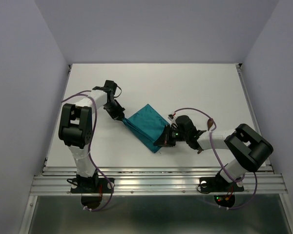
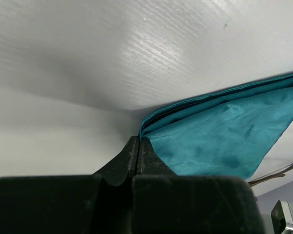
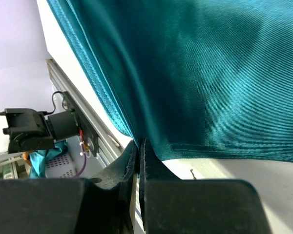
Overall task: Fold the napkin into a case and place the utensils inside
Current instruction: Fold the lower triangle-folded napkin at the center of the board.
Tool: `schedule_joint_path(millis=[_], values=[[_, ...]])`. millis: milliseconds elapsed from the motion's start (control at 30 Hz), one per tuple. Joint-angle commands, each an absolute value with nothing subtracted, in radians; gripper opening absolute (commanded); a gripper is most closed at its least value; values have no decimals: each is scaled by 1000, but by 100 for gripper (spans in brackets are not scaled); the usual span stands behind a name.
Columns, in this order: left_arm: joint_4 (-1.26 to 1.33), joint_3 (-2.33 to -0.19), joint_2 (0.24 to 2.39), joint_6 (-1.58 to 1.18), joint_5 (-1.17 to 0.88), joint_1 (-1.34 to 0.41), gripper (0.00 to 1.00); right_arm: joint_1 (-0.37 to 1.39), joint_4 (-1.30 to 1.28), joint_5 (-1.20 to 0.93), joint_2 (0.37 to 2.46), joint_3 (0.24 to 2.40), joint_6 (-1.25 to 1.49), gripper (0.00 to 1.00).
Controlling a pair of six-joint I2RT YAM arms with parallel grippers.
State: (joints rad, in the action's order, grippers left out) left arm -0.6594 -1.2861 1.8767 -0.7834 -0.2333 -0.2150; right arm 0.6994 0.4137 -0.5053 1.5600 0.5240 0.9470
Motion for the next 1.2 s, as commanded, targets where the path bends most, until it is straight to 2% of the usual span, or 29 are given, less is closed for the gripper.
schedule_joint_path(millis=[0,67,200,233,300,400,433,633,900,1167], values=[[-651,-1313,1850,-736,-216,-212,7,684,475,-538,1575,519,957,1],[-624,-1298,1836,-735,-225,-212,11,684,485,-543,1580,518,962,1],[-571,-1270,1807,-727,-235,-212,36,675,544,-569,1601,508,989,1],[-565,-1266,1804,-727,-238,-212,47,675,557,-574,1611,502,995,1],[-548,-1261,1798,-718,-248,-212,59,675,595,-587,1620,492,1017,1],[-531,-1258,1790,-713,-255,-212,67,675,637,-598,1635,483,1040,1],[-526,-1258,1790,-710,-258,-212,73,666,647,-604,1638,480,1045,1],[-520,-1266,1783,-695,-256,-213,74,655,702,-615,1649,453,1089,1],[-534,-1292,1710,-649,-192,-212,73,646,913,-653,1715,402,1206,1],[-578,-1221,1586,-583,-130,-212,73,637,928,-657,1738,400,1210,1]])
